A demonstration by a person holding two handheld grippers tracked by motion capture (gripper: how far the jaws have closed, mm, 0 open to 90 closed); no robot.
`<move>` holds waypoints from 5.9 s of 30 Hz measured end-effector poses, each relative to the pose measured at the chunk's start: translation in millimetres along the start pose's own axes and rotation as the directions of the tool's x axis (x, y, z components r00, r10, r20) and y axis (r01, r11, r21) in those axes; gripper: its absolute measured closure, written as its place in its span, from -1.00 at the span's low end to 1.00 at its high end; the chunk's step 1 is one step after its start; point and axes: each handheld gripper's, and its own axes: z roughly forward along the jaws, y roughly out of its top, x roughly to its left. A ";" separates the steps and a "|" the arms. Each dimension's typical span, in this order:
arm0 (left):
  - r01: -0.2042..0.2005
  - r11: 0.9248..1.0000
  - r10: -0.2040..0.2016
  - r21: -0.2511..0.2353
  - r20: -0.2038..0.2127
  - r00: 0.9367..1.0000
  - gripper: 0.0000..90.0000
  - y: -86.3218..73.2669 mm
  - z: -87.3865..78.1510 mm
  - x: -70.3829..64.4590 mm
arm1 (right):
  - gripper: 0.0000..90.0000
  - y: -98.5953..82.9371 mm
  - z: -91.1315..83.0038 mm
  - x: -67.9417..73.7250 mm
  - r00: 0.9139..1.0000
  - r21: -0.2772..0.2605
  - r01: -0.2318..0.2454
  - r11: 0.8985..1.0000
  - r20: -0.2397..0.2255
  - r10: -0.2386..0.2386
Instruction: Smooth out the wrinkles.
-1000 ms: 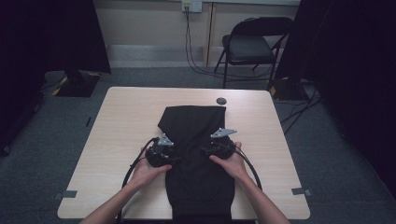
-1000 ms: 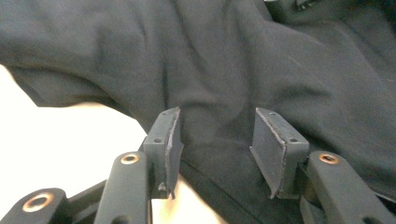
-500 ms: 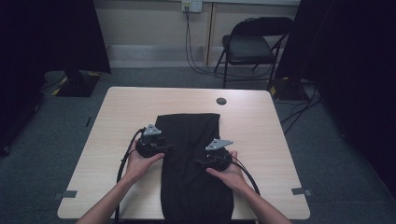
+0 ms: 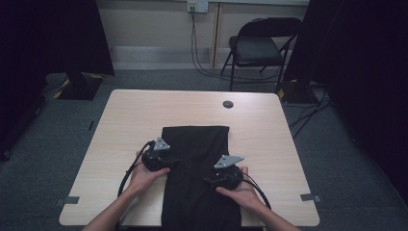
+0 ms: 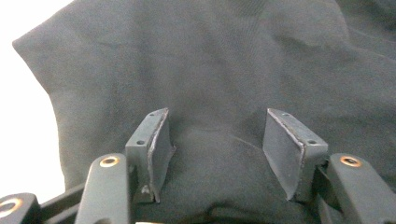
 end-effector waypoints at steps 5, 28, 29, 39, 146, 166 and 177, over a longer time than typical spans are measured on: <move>-0.007 1.000 0.006 0.019 0.053 0.999 -0.08 -7.3 -10.6 -9.9 | -0.11 -5.0 -11.1 16.1 1.000 0.044 0.026 0.999 -0.003 -0.026; 0.171 0.985 -0.172 -0.021 -0.057 0.983 -0.22 37.1 -2.7 77.1 | -0.43 48.6 -4.0 -104.7 0.962 -0.106 -0.160 0.981 0.204 0.179; 0.176 0.984 -0.177 -0.030 -0.056 0.983 -0.23 38.5 -1.3 79.9 | -0.46 49.5 -0.4 -110.6 0.960 -0.095 -0.168 0.981 0.210 0.184; 0.217 0.976 -0.218 -0.022 -0.027 0.976 -0.37 37.3 20.1 89.6 | -0.50 45.7 29.4 -137.7 0.959 -0.056 -0.213 0.975 0.178 0.220; 0.027 0.916 -0.021 -0.401 0.019 1.000 0.98 118.3 -72.7 43.6 | 0.90 107.8 -72.9 -120.3 0.975 -0.394 -0.147 0.907 0.095 0.200; 0.006 0.942 0.043 -0.336 0.136 0.990 0.97 27.1 -96.7 -17.0 | 0.88 35.2 -96.0 -41.0 0.990 -0.332 -0.124 0.935 0.022 0.139; -0.041 0.951 0.107 -0.306 0.201 0.974 0.91 9.0 -97.5 -39.3 | 0.55 -5.4 -101.5 -10.4 0.994 -0.227 -0.113 0.967 -0.012 0.113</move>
